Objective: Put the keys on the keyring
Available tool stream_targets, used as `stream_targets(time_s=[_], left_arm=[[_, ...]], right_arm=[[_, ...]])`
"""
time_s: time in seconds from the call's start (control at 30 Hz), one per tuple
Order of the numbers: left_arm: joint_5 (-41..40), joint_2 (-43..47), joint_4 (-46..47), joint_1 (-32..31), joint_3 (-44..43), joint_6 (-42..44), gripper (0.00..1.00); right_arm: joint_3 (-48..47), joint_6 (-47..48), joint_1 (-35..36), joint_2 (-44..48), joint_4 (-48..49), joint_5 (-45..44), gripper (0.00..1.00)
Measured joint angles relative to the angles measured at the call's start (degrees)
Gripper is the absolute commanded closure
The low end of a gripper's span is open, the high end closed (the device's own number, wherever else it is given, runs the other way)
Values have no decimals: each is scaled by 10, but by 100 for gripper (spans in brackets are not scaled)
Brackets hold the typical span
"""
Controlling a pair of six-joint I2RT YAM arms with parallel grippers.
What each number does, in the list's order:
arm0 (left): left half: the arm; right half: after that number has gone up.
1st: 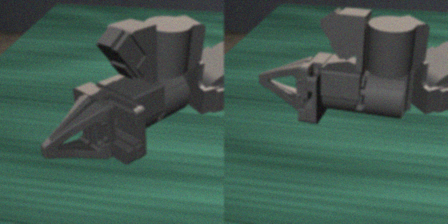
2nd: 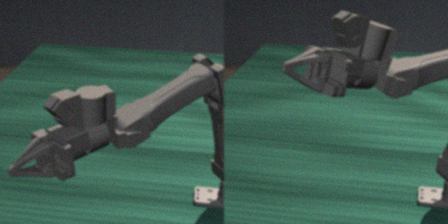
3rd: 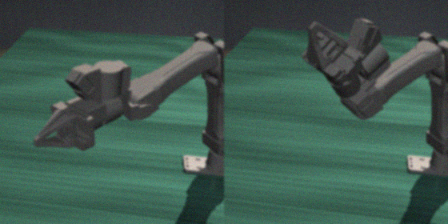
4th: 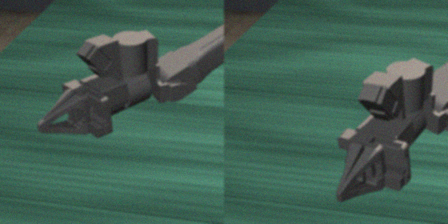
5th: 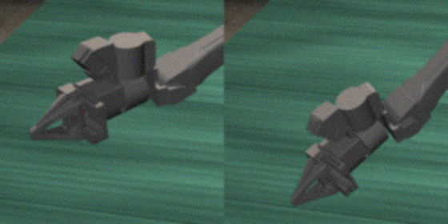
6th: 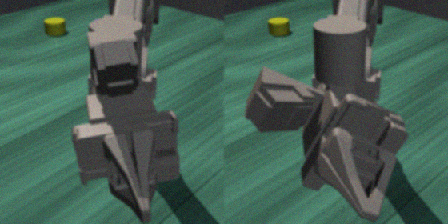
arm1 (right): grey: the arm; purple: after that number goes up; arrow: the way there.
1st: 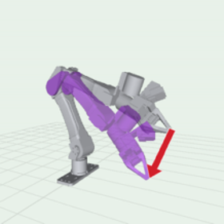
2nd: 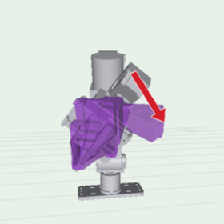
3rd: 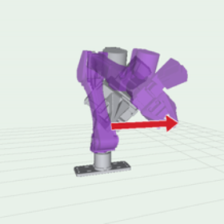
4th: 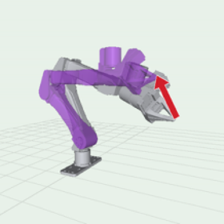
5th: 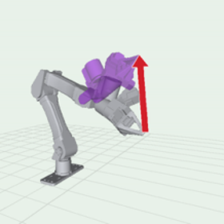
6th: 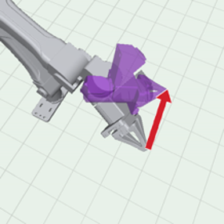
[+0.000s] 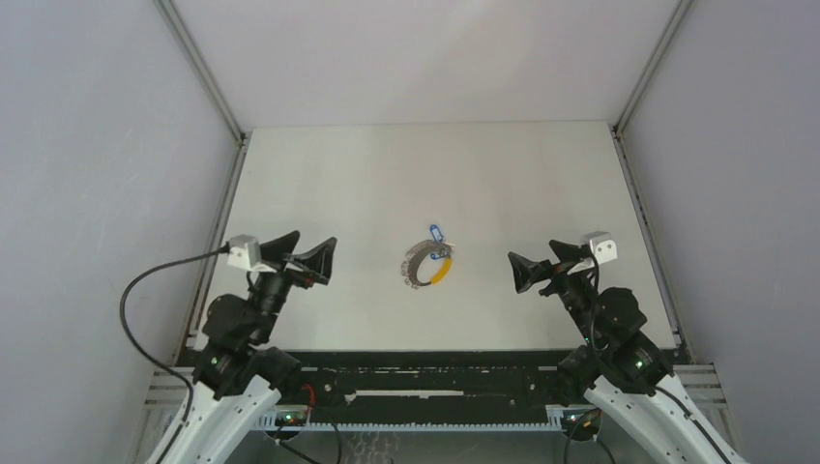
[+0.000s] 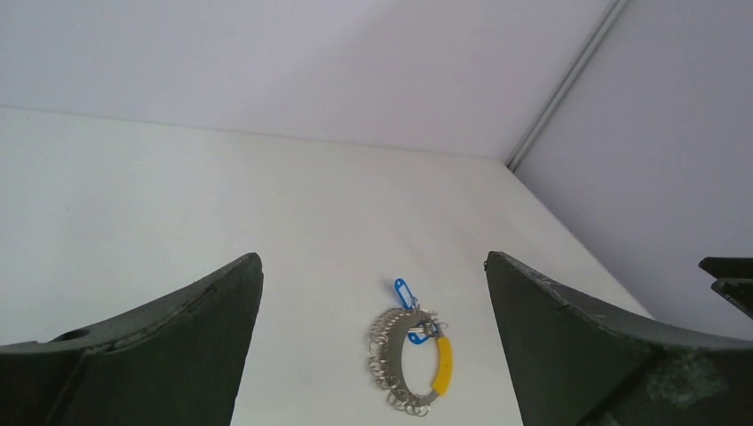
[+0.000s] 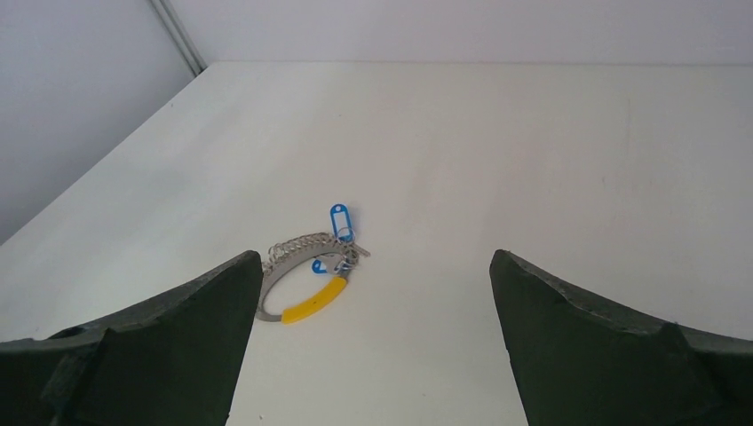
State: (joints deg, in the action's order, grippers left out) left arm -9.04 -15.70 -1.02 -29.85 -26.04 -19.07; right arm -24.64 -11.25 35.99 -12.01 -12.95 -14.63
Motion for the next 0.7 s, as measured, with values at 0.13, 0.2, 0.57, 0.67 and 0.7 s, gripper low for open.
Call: stream_targets(time_s=[0.13, 0.2, 0.57, 0.67, 0.7], left_arm=[[-26, 108, -77, 0, 0, -17, 0], [-32, 136, -110, 0, -2, -19, 0], [-43, 136, -193, 0, -3, -18, 0], [-41, 122, -198, 0, -3, -18, 0], [-40, 119, -199, 0, -3, -18, 0]], right_arm=[[-27, -3, 0, 21, -41, -3, 0], [-35, -4, 0, 30, -50, -4, 0], [-38, -5, 0, 36, -80, -5, 0], [-39, -5, 0, 35, -80, -5, 0], [-38, -5, 0, 35, -79, -5, 0]])
